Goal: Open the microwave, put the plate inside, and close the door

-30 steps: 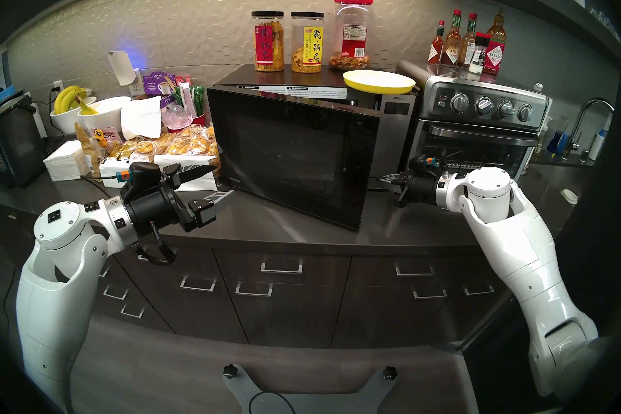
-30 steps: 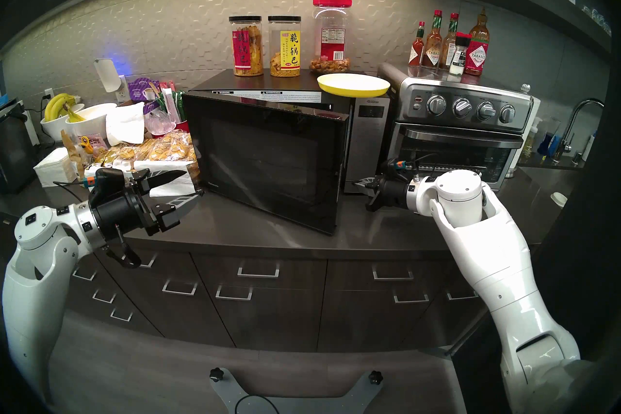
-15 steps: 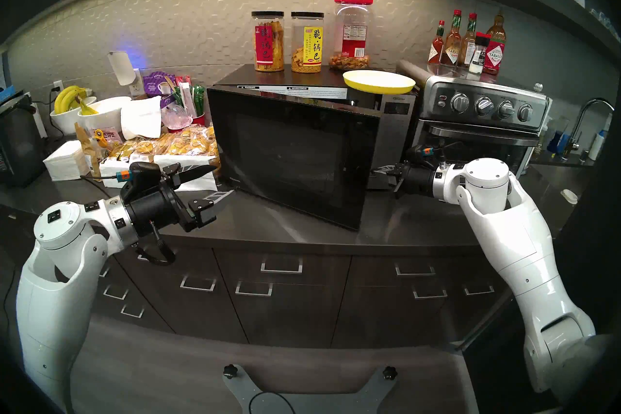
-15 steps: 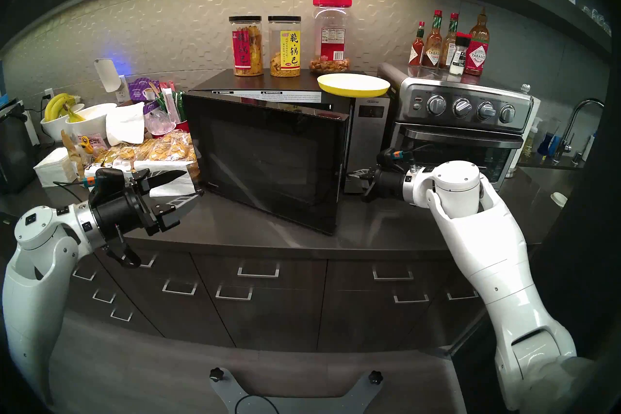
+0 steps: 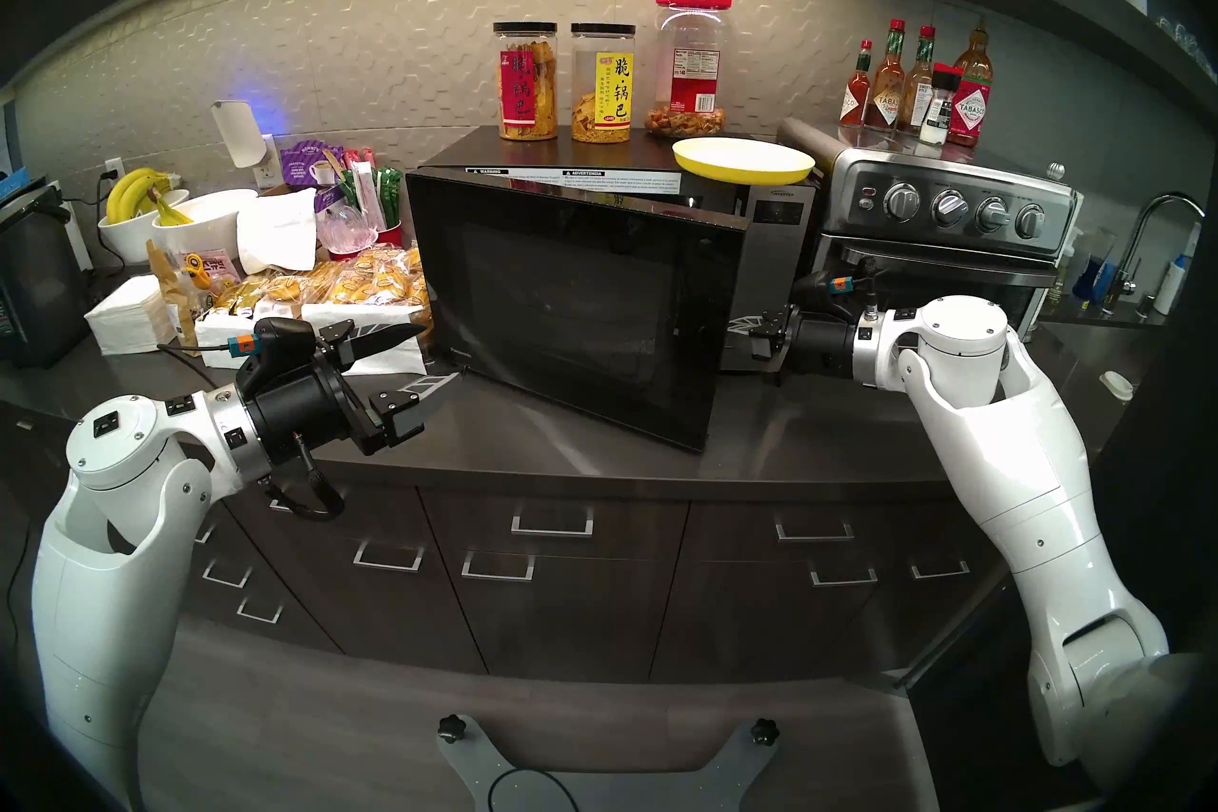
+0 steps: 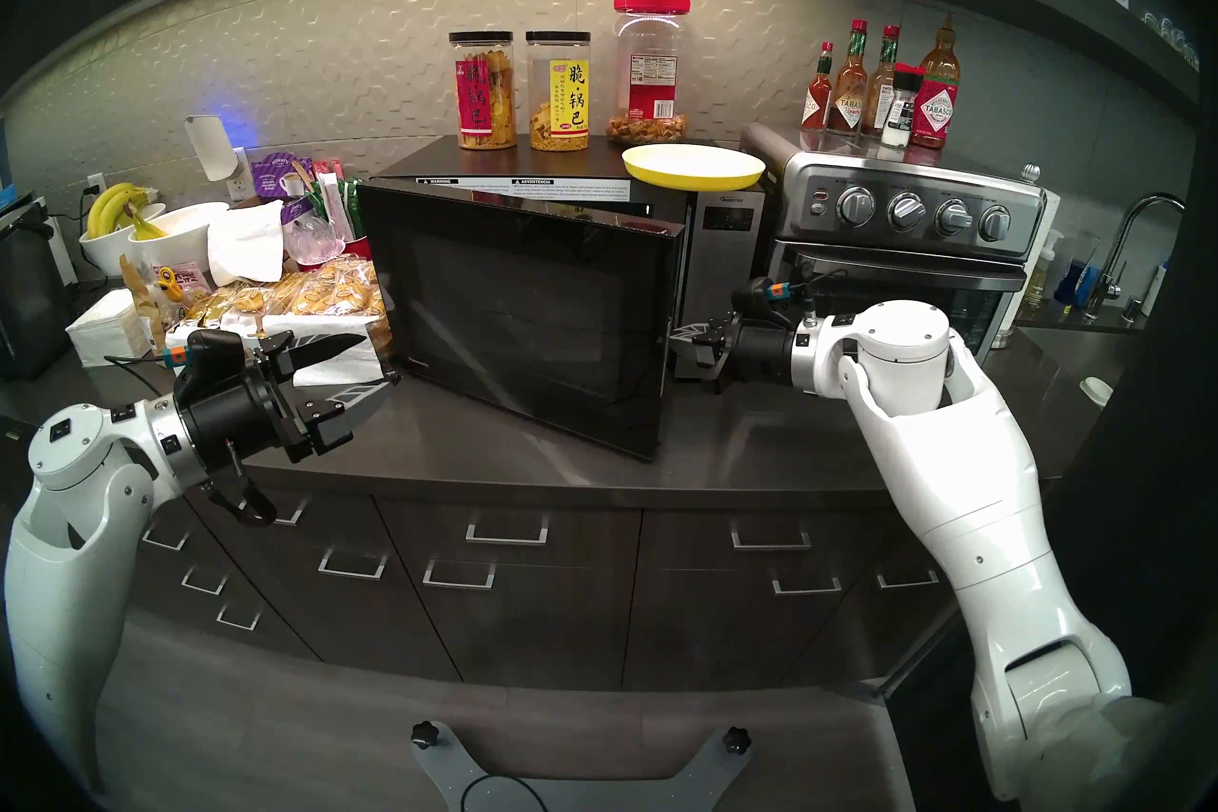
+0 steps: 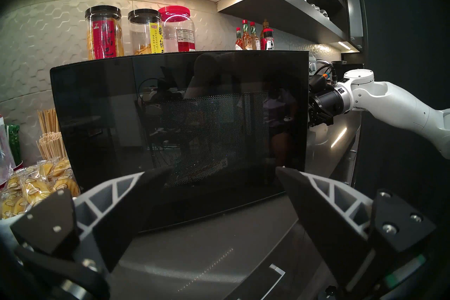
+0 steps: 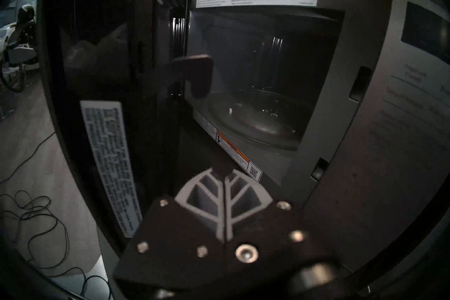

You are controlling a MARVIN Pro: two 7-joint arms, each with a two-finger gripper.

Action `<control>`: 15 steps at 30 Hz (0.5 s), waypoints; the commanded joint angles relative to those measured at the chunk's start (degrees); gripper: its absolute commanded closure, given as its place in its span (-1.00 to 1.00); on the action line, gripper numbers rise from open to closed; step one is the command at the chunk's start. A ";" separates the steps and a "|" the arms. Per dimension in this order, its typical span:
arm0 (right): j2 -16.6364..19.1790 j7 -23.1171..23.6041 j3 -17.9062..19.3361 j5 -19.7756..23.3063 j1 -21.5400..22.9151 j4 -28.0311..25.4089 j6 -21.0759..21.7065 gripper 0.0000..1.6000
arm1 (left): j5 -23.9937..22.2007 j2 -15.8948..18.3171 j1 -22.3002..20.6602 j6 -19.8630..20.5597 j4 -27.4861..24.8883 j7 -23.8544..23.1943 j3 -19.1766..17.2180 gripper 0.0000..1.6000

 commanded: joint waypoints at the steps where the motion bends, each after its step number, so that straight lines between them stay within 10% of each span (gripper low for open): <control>1: 1.02 2.13 1.54 1.90 -0.44 -2.94 0.21 1.00 | -0.03 0.15 -0.03 -0.01 -0.58 -0.15 -0.16 -1.00; 15: 1.45 3.68 2.66 2.65 -2.25 -7.65 2.30 1.00 | -0.03 0.15 -0.03 -0.01 -0.58 -0.15 -0.16 -1.00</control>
